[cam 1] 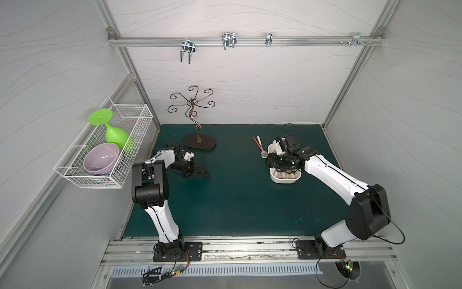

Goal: Take the scissors out of the storage box
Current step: Place the scissors at the center of the board.

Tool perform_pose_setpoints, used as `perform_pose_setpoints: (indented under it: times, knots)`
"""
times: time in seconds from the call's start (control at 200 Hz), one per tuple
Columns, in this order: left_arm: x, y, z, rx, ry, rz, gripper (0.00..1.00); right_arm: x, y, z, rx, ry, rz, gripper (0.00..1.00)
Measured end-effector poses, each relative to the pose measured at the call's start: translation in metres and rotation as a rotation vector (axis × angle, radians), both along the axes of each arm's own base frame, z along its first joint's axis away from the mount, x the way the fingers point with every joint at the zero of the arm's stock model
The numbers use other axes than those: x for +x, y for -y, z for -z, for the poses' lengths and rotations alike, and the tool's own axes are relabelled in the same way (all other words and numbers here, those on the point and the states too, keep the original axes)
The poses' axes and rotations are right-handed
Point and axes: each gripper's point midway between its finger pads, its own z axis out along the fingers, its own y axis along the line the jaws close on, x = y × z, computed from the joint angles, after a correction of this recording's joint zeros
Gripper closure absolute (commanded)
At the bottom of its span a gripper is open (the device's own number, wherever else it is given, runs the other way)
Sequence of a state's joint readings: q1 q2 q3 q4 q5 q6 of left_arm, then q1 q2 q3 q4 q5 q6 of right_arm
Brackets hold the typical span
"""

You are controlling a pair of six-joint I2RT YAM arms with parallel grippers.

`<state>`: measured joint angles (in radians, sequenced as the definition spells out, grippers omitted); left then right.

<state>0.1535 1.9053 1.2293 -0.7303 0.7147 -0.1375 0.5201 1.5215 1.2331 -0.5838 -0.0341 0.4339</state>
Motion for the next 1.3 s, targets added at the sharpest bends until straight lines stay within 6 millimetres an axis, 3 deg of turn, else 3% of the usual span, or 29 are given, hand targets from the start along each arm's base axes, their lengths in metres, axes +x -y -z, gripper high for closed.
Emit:
perform_pose_setpoints:
  times: [0.095, 0.31, 0.48, 0.83, 0.875, 0.905, 1.07, 1.17, 1.3]
  knots:
    - [-0.001, -0.002, 0.004, 0.018, -0.017, 0.0, 1.0, 0.001, -0.001, -0.003, 0.002, 0.008, -0.003, 0.44]
    - [0.0, -0.011, 0.011, 0.09, -0.035, 0.005, 0.8, 0.002, -0.001, -0.004, 0.0, 0.01, -0.004, 0.43]
    - [-0.006, -0.022, 0.028, 0.168, -0.089, -0.002, 0.61, 0.001, 0.001, -0.003, -0.009, 0.01, -0.003, 0.43]
    - [-0.007, -0.034, 0.026, 0.247, -0.111, -0.03, 0.49, 0.001, 0.005, -0.001, -0.036, 0.011, 0.0, 0.43]
    - [-0.006, -0.039, 0.021, 0.275, -0.101, -0.042, 0.49, 0.002, 0.007, 0.0, -0.047, 0.015, 0.004, 0.43]
    - [-0.006, -0.041, 0.017, 0.29, -0.093, -0.051, 0.42, 0.002, 0.008, 0.0, -0.053, 0.016, 0.006, 0.43]
    - [0.001, -0.044, -0.026, 0.306, 0.009, -0.116, 0.4, 0.004, 0.014, 0.004, -0.091, 0.022, 0.013, 0.43]
    - [0.008, -0.033, -0.061, 0.24, 0.089, -0.145, 0.4, 0.008, 0.021, 0.012, -0.123, 0.012, 0.027, 0.43]
    - [0.022, -0.006, -0.088, 0.151, 0.165, -0.138, 0.38, 0.016, 0.038, 0.021, -0.158, -0.005, 0.062, 0.46]
